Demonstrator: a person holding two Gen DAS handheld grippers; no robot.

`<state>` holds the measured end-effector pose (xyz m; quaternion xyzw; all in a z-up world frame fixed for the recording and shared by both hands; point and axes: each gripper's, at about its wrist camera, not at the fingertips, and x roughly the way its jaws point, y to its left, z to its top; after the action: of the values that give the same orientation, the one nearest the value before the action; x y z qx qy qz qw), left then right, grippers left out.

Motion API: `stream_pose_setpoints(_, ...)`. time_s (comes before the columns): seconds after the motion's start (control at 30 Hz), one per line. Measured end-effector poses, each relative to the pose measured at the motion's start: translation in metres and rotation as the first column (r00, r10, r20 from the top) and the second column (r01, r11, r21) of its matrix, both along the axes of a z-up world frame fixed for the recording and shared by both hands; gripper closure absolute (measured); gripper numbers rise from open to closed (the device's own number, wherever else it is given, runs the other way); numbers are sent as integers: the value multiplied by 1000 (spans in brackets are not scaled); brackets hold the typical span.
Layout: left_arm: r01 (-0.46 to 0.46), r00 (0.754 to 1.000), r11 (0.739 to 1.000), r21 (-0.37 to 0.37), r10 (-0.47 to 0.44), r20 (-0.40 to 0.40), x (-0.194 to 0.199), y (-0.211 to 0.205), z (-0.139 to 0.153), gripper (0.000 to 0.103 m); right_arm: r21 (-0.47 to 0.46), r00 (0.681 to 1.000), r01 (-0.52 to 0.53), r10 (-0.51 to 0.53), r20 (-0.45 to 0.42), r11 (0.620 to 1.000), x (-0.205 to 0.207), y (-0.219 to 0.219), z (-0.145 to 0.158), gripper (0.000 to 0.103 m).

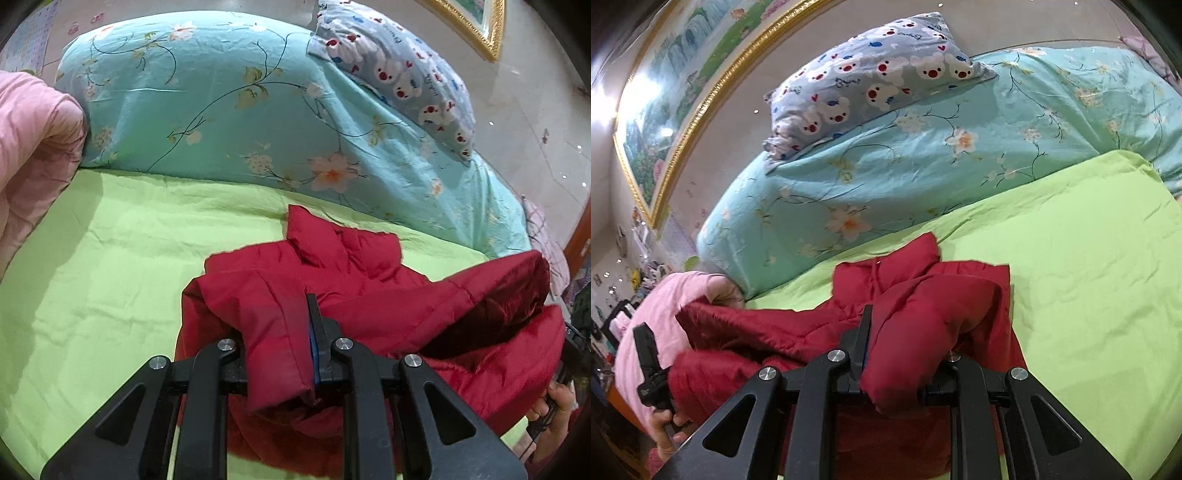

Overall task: Fold large clothes
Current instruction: 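Lift the hem with both grippers and fold it toward the collar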

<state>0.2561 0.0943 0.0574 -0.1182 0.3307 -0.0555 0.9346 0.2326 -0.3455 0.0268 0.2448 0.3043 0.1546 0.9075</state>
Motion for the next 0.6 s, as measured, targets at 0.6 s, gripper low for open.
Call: stream_pose_setpoints(0.6,-81,991,996,44,86,-105,140,-4,-42,86,-47,988,101,-106,-117,994,148,-6,-63,86)
